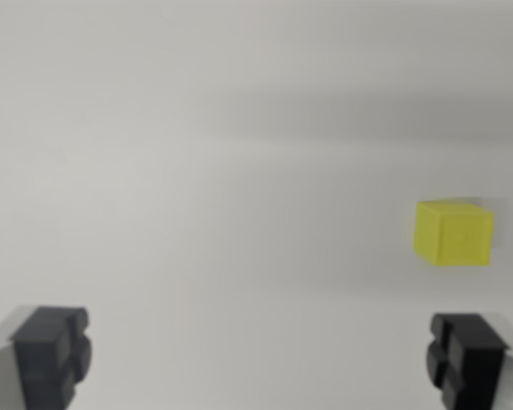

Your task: Pick yellow cube

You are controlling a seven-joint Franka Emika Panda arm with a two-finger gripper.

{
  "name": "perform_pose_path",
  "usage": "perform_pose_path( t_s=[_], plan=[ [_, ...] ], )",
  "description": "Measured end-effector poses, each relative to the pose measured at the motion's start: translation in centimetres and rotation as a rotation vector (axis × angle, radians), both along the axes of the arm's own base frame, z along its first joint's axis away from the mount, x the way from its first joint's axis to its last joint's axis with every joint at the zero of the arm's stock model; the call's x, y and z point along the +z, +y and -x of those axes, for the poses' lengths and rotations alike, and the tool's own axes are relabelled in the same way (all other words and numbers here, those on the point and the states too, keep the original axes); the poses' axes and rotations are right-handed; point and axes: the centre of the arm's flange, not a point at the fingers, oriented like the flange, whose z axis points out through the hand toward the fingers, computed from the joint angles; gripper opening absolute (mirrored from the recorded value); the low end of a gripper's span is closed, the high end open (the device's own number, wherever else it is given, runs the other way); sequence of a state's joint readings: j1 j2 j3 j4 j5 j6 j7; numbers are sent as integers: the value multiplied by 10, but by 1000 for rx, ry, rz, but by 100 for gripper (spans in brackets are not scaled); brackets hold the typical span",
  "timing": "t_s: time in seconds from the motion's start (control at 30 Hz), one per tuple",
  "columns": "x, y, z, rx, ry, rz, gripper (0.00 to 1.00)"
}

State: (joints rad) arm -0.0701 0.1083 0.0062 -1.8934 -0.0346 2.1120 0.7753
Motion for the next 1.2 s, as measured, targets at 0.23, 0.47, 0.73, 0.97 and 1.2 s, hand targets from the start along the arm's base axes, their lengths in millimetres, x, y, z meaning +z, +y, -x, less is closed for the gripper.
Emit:
perform_pose_path(
  t_s=[0.23,0.47,0.73,0.97,1.2],
  plan=[
    [-2,-2,1,0,3,0,100],
    [-17,-14,3,0,9,-2,100],
    [-37,-28,6,0,16,-4,100],
    [-55,-40,9,0,22,-6,100],
    [-72,-52,12,0,29,-8,100]
  ],
)
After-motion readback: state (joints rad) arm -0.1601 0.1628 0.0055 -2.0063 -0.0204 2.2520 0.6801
